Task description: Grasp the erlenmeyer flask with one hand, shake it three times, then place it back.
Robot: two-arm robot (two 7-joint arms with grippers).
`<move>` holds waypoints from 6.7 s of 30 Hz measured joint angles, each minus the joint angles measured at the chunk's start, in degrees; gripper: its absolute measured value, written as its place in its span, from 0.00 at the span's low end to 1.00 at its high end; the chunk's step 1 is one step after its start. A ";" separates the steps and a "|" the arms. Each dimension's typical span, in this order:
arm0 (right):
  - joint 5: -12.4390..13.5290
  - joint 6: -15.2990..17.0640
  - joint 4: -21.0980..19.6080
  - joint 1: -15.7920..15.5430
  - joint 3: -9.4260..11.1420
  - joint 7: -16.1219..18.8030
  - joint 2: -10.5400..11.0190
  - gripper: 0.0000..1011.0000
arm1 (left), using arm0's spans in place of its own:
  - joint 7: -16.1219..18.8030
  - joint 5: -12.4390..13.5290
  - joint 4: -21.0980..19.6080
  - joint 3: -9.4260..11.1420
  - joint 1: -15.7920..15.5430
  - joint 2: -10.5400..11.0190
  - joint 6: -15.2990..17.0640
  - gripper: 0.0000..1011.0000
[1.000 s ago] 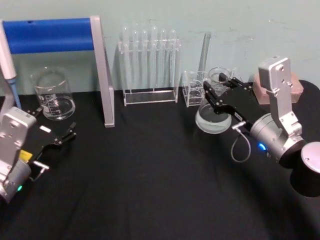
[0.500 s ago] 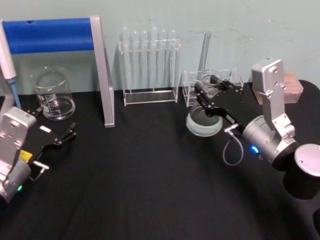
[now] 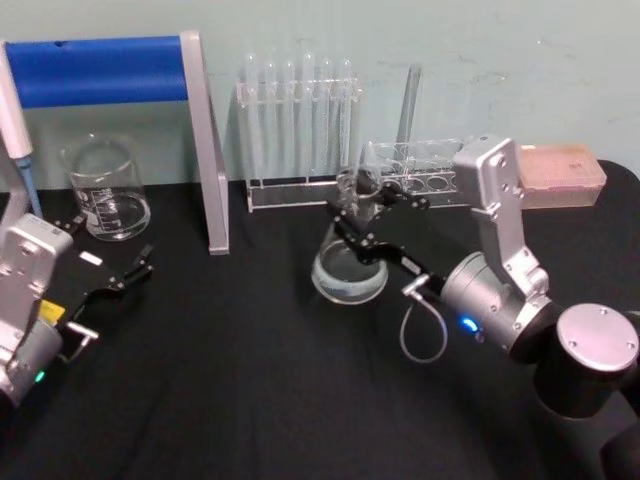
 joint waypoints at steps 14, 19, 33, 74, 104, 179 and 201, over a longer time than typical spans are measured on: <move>2.07 0.39 -2.51 -0.71 -4.45 2.70 0.89 0.45 | 0.00 0.00 0.00 0.00 0.00 0.00 0.00 0.99; 2.61 0.42 -2.89 -0.69 -5.42 2.89 1.23 0.45 | 0.00 0.00 0.00 0.00 0.00 0.00 0.00 0.99; 3.13 0.41 -2.37 -0.13 -6.43 2.34 1.63 0.45 | 0.00 0.00 0.00 0.00 0.00 0.00 0.00 0.99; 0.95 -1.70 2.74 0.02 -6.57 0.71 0.41 0.45 | 0.00 0.00 0.00 0.00 0.00 0.00 0.00 0.99; 0.30 -2.59 6.39 0.11 -6.70 1.59 -0.91 0.45 | 0.00 0.00 0.00 0.00 0.00 0.00 0.00 0.99; 0.72 -1.86 6.67 -0.46 -6.60 2.52 -0.41 0.99 | 0.00 0.00 0.00 0.00 0.00 0.00 0.00 0.99; 5.03 -1.37 -4.30 -10.16 -2.71 4.52 9.00 0.99 | 0.00 0.00 0.00 0.00 0.00 0.00 0.00 0.99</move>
